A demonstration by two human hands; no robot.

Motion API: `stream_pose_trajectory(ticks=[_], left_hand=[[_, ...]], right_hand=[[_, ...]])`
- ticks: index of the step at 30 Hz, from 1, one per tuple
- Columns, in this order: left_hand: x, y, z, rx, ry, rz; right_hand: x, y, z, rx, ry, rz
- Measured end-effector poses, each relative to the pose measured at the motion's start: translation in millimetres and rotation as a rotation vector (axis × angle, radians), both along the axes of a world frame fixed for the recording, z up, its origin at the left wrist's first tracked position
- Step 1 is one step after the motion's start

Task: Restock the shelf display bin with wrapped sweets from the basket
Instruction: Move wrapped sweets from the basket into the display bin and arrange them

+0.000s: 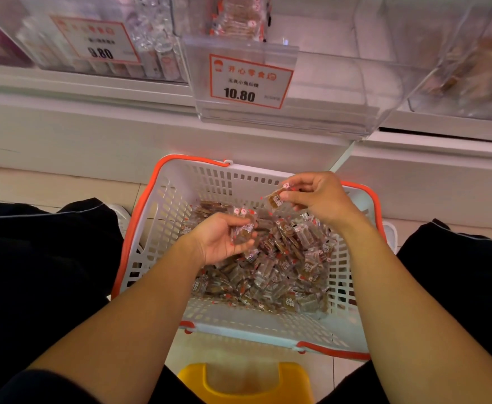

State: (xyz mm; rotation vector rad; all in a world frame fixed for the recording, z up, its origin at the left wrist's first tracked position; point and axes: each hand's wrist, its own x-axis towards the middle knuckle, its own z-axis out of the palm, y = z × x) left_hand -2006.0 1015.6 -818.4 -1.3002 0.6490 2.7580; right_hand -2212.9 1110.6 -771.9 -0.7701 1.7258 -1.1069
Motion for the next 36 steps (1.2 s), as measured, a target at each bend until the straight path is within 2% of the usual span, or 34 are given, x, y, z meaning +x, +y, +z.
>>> stream_pose_trajectory(ticks=[4, 9, 12, 17, 22, 28, 31, 36], left_hand=[[-0.7, -4.1, 8.4, 0.047, 0.129, -0.026], [-5.6, -8.3, 23.4, 0.091, 0.281, -0.148], [-7.6, -10.3, 32.4, -0.065, 0.216, -0.184], [-13.9, -13.0, 58.6, -0.496, -0.012, -0.441], [-16.3, -20.5, 96.9, -0.698, -0.054, -0.662], [-10.3, -23.3, 168.6, -0.841, 0.000, -0.857], [-8.3, -32.2, 218.2, -0.925, 0.059, -0.952], [-19.4, -58.9, 290.0, -1.147, 0.173, -0.823]], right_hand=[[11.8, -1.1, 1.7, 0.081, -0.119, 0.221], [30.6, -8.8, 8.0, -0.042, 0.156, 0.214], [27.4, -11.7, 14.9, -0.032, 0.150, 0.299], [27.7, -13.2, 28.9, -0.029, 0.124, 0.440], [27.4, -17.3, 63.7, -0.052, 0.133, 0.462], [39.4, -9.0, 123.3, -0.062, 0.240, 0.574], [45.9, -6.1, 164.1, -0.168, 0.333, 0.570], [43.1, -22.6, 235.8, -0.381, 0.507, 0.478]])
